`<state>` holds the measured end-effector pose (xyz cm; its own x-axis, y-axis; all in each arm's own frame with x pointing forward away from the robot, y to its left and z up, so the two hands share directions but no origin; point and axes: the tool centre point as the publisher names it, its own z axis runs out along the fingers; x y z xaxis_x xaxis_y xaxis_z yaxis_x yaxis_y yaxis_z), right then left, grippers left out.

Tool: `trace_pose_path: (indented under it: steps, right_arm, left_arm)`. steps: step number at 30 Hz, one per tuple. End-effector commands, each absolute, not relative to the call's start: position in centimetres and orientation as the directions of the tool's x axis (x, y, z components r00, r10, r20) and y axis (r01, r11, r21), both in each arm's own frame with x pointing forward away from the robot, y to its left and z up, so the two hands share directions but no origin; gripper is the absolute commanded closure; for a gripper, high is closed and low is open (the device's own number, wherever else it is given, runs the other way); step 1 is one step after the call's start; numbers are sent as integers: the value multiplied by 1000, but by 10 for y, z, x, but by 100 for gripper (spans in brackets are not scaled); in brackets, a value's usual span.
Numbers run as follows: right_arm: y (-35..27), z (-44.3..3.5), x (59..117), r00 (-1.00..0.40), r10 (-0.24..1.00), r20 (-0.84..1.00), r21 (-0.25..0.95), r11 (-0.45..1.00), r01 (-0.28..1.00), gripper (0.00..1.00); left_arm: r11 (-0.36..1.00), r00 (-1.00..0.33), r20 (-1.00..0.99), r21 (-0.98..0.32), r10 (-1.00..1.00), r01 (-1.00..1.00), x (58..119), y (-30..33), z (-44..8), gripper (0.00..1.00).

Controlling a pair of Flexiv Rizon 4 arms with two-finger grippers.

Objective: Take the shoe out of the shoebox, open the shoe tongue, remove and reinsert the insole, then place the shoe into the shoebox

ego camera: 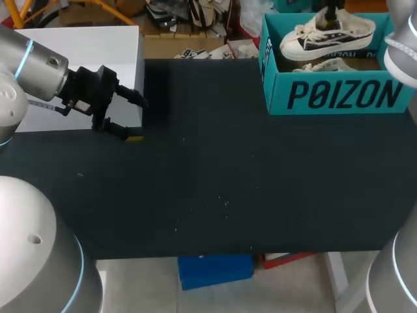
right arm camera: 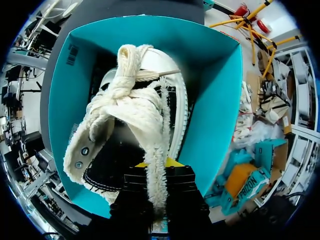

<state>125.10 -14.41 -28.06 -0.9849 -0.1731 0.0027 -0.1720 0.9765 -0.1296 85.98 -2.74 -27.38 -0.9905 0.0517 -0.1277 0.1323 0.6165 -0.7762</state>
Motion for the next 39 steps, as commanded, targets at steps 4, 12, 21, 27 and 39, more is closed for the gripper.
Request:
trace_pose_path:
  steps: [4,12,21,27,39]
  right_arm:
    - [-143,-299,1300,-971,-161,179,-104,978,-181,100]
    - [-144,-309,1306,-960,-182,212,-82,976,-203,100]
    - [-144,-324,1302,-942,-209,262,-47,972,-229,100]
    - [-145,-331,1300,-927,-222,301,-32,970,-243,100]
    - [-142,-344,1300,-899,-256,356,3,962,-273,100]
  left_arm:
    - [621,-991,-126,-773,51,131,859,-28,-274,0]
    - [621,-991,-126,-773,51,131,859,-28,-274,0]
    - [621,-991,-126,-773,51,131,859,-28,-274,0]
    - [621,-991,-126,-773,51,131,859,-28,-274,0]
    - [621,-991,-126,-773,51,131,859,-28,-274,0]
